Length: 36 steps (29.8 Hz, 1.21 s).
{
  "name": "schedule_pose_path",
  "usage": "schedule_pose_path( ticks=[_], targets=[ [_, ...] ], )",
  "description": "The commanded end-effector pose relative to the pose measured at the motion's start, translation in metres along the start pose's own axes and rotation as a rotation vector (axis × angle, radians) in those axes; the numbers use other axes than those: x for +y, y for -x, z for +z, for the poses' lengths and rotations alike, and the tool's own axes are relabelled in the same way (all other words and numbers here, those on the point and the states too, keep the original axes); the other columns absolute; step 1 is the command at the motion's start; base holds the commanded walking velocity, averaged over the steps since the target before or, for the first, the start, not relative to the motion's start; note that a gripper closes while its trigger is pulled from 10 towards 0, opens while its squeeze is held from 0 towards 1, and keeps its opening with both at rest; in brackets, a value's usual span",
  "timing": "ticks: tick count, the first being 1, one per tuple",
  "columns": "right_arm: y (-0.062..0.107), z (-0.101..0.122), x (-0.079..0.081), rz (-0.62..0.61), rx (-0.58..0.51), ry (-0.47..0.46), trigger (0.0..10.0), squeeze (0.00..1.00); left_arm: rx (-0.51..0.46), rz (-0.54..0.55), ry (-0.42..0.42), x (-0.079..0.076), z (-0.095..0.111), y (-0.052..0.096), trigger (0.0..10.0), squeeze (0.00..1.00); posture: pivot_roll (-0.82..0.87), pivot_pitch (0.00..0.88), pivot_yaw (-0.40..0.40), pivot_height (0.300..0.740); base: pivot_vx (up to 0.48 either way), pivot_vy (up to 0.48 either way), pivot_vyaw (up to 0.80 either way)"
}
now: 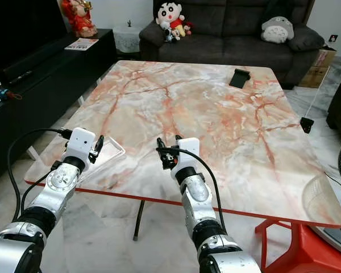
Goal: Picking trash to rubbish bin
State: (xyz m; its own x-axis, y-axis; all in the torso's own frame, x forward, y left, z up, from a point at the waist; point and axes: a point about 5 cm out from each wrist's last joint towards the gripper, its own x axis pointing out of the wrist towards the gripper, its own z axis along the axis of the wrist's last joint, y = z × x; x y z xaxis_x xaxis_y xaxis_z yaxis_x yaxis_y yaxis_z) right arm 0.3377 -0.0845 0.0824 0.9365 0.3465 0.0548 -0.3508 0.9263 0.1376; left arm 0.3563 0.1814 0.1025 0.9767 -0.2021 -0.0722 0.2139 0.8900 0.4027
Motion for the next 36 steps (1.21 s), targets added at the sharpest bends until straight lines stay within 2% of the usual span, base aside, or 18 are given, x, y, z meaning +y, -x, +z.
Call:
schedule_pose_path(
  ticks=[1, 6, 12, 17, 25, 36],
  targets=[
    [-0.001, 0.001, 0.001, 0.012, 0.006, 0.012, 10.0, 0.00, 0.044, -0.062, 0.015, 0.000, -0.006, 0.001, 10.0, 0.00, 0.03, 0.005, 0.018, 0.740, 0.000, 0.000, 0.00],
    [0.000, 0.000, 0.001, 0.013, 0.009, 0.013, 10.0, 0.00, 0.092, -0.044, 0.000, 0.009, -0.011, 0.003, 10.0, 0.00, 0.03, 0.005, 0.016, 0.740, 0.000, 0.000, 0.00],
    [0.000, -0.001, 0.001, 0.021, 0.013, 0.014, 10.0, 0.00, 0.123, -0.072, 0.001, 0.010, -0.013, 0.002, 10.0, 0.00, 0.03, 0.009, 0.012, 0.740, 0.000, 0.000, 0.00],
    [0.000, -0.001, 0.001, 0.023, 0.015, 0.015, 10.0, 0.00, 0.134, -0.053, 0.002, 0.010, -0.012, 0.000, 10.0, 0.00, 0.03, 0.010, 0.011, 0.740, 0.000, 0.000, 0.00],
    [0.001, -0.003, 0.001, 0.023, 0.021, 0.014, 10.0, 0.00, 0.120, -0.011, 0.016, 0.009, -0.006, -0.004, 10.0, 0.00, 0.03, 0.011, 0.011, 0.740, 0.000, 0.000, 0.00],
    [0.001, -0.002, 0.001, 0.022, 0.020, 0.015, 10.0, 0.00, 0.027, 0.042, 0.050, 0.009, 0.007, -0.008, 10.0, 0.00, 0.03, 0.010, 0.011, 0.740, 0.000, 0.000, 0.00]
  ],
)
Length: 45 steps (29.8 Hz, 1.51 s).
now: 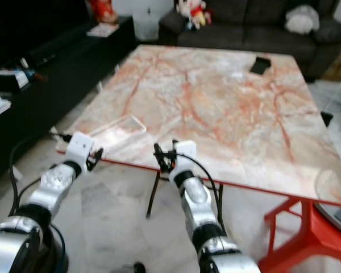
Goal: Picking trash to rubbish bin
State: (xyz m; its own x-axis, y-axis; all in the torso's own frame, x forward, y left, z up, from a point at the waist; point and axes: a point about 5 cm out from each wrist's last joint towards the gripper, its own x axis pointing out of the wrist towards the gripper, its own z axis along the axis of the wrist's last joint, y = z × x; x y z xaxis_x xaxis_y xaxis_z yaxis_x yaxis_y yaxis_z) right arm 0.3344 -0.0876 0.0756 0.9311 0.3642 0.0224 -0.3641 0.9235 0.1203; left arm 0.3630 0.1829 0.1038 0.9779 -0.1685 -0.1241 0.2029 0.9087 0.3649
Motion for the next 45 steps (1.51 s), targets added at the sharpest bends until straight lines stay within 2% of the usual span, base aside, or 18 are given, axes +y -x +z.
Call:
schedule_pose_path(
  ticks=[1, 8, 24, 45],
  targets=[
    [-0.003, 0.004, 0.003, 0.007, -0.016, -0.002, 10.0, 0.00, -0.044, 0.035, 0.012, 0.006, 0.008, -0.001, 10.0, 0.00, 0.03, 0.010, 0.011, 0.740, 0.000, 0.000, 0.00],
    [-0.005, 0.008, 0.004, 0.003, -0.039, -0.002, 10.0, 0.00, -0.111, 0.062, 0.032, 0.007, 0.017, -0.002, 10.0, 0.00, 0.03, 0.010, 0.012, 0.740, 0.208, 0.000, 0.00],
    [-0.006, 0.010, 0.005, 0.015, -0.047, 0.011, 10.0, 0.00, -0.133, 0.074, 0.038, 0.006, 0.019, -0.002, 10.0, 0.00, 0.03, 0.010, 0.012, 0.740, 0.278, 0.000, 0.00],
    [-0.005, 0.008, 0.007, 0.027, -0.040, 0.024, 10.0, 0.00, -0.143, 0.077, 0.031, 0.006, 0.021, -0.002, 10.0, 0.00, 0.03, 0.009, 0.009, 0.740, 0.298, 0.000, 0.17]
  ],
)
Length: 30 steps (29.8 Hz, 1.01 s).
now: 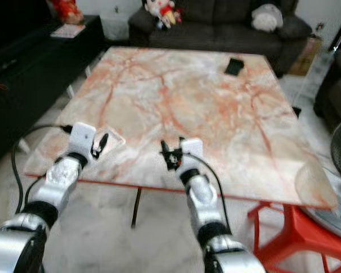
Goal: Picking trash to rubbish bin
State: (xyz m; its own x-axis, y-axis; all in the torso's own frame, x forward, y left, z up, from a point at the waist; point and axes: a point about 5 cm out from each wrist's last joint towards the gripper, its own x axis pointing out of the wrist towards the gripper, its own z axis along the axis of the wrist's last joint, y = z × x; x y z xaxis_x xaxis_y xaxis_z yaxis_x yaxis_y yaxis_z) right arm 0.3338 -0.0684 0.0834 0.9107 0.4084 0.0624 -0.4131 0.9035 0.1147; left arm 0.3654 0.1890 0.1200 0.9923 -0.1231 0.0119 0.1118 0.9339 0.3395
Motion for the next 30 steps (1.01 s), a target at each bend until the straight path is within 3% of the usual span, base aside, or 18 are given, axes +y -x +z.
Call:
schedule_pose_path(
  ticks=[1, 8, 27, 30],
  targets=[
    [0.0021, 0.0035, -0.0116, -0.021, -0.008, 0.030, 10.0, 0.00, -0.031, -0.016, 0.001, -0.0062, 0.0075, -0.0034, 10.0, 0.00, 0.03, 0.009, 0.009, 0.740, 0.304, 0.000, 0.00],
    [0.0021, 0.0033, -0.0111, -0.018, -0.008, 0.029, 10.0, 0.00, -0.032, -0.014, 0.001, -0.0062, 0.0075, -0.0034, 10.0, 0.00, 0.03, 0.009, 0.008, 0.740, 0.309, 0.000, 0.64],
    [0.0021, 0.0022, -0.0126, -0.033, 0.000, -0.007, 10.0, 0.00, -0.031, -0.018, -0.001, -0.0061, 0.0070, -0.0031, 10.0, 0.00, 0.03, 0.012, 0.008, 0.740, 0.308, 0.000, 0.00],
    [0.0020, 0.0022, -0.0129, -0.033, 0.002, -0.008, 10.0, 0.00, -0.031, -0.019, -0.001, -0.0063, 0.0069, -0.0031, 10.0, 0.00, 0.03, 0.012, 0.008, 0.740, 0.314, 0.000, -0.79]
  ],
)
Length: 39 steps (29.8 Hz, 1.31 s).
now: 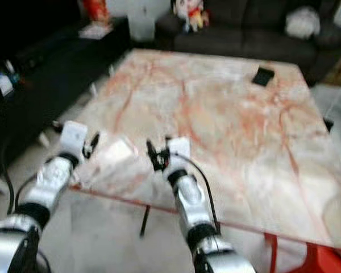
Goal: Picking trash to rubbish bin
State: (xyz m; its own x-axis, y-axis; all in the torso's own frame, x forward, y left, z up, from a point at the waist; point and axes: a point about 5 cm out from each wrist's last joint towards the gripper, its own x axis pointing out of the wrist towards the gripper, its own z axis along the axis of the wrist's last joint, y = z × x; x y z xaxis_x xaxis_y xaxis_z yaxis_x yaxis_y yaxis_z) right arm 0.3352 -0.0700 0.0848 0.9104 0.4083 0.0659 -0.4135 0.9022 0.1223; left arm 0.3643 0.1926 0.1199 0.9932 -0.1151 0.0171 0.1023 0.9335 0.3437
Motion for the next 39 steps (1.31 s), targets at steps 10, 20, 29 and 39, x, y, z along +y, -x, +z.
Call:
schedule_pose_path(
  ticks=[10, 20, 29, 39],
  targets=[
    [0.003, 0.001, -0.010, -0.031, -0.001, 0.003, 10.0, 0.00, -0.029, -0.032, 0.001, -0.009, 0.008, -0.004, 10.0, 0.00, 0.03, 0.012, 0.009, 0.740, 0.310, 0.000, -0.08],
    [0.003, 0.000, -0.010, -0.034, 0.003, 0.000, 10.0, 0.00, -0.053, -0.125, 0.006, -0.013, 0.003, 0.005, 10.0, 0.00, 0.03, 0.015, 0.014, 0.740, 0.062, 0.000, 0.00],
    [0.003, -0.001, -0.009, -0.028, 0.007, 0.000, 10.0, 0.00, -0.040, -0.135, -0.004, -0.004, -0.004, 0.015, 10.0, 0.00, 0.04, 0.019, 0.012, 0.740, 0.000, 0.000, 0.00],
    [0.006, -0.004, -0.009, -0.030, 0.014, -0.005, 10.0, 0.00, 0.045, -0.260, -0.054, -0.001, -0.012, 0.020, 10.0, 0.00, 0.04, 0.018, 0.010, 0.740, 0.000, 0.000, 0.00]
  ],
)
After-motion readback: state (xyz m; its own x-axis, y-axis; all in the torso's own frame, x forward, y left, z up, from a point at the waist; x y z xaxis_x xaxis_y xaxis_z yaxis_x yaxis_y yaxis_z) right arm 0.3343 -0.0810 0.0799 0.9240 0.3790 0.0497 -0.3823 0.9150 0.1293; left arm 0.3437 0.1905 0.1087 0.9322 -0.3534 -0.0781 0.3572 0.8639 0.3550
